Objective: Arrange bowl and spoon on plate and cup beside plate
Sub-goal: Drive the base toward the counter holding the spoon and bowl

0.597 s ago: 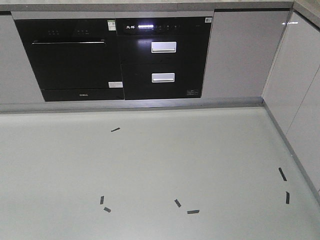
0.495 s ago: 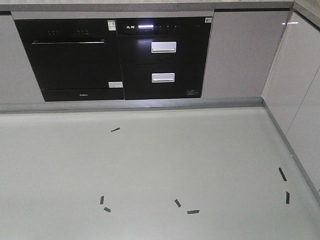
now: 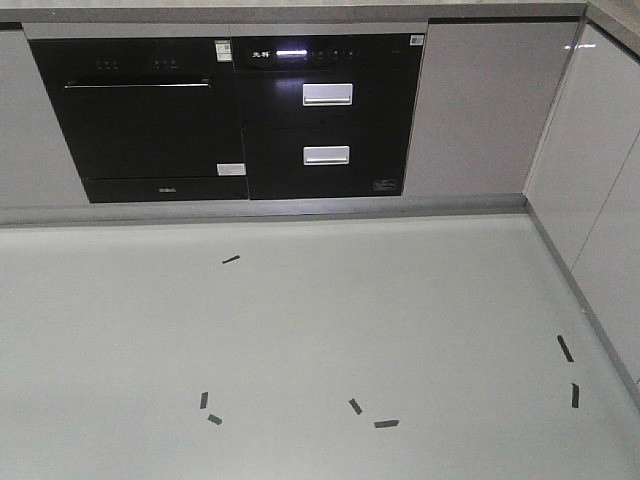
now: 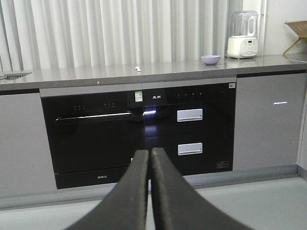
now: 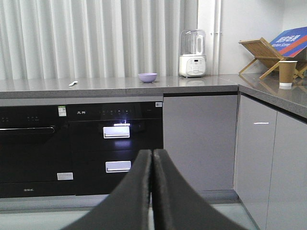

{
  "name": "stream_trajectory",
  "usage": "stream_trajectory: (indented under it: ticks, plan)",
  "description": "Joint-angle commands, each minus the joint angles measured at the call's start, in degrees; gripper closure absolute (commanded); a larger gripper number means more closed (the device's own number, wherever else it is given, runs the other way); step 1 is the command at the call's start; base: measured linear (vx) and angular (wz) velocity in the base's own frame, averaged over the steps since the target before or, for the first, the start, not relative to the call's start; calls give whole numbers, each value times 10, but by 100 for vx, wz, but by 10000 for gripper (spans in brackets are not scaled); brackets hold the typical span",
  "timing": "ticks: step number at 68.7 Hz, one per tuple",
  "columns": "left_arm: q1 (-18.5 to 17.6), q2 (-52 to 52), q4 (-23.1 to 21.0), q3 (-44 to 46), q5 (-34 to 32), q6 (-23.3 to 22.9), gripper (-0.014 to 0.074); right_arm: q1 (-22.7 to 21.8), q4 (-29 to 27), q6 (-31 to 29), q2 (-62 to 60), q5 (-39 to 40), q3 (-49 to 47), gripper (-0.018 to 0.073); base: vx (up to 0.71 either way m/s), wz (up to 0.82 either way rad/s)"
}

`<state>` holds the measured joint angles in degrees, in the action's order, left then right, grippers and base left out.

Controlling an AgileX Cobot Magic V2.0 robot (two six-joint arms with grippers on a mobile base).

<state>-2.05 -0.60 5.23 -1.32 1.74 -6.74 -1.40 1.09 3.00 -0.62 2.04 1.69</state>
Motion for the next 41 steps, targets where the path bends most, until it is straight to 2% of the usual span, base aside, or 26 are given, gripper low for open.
stream_trajectory:
  ticks: [1, 41]
  plan:
    - [2, -8, 0, 10, -40, -2, 603, -1, 2, -4, -5, 45, 5, 570, 0, 0]
    - [2, -8, 0, 10, -40, -2, 603, -1, 2, -4, -5, 45, 5, 570, 1, 0]
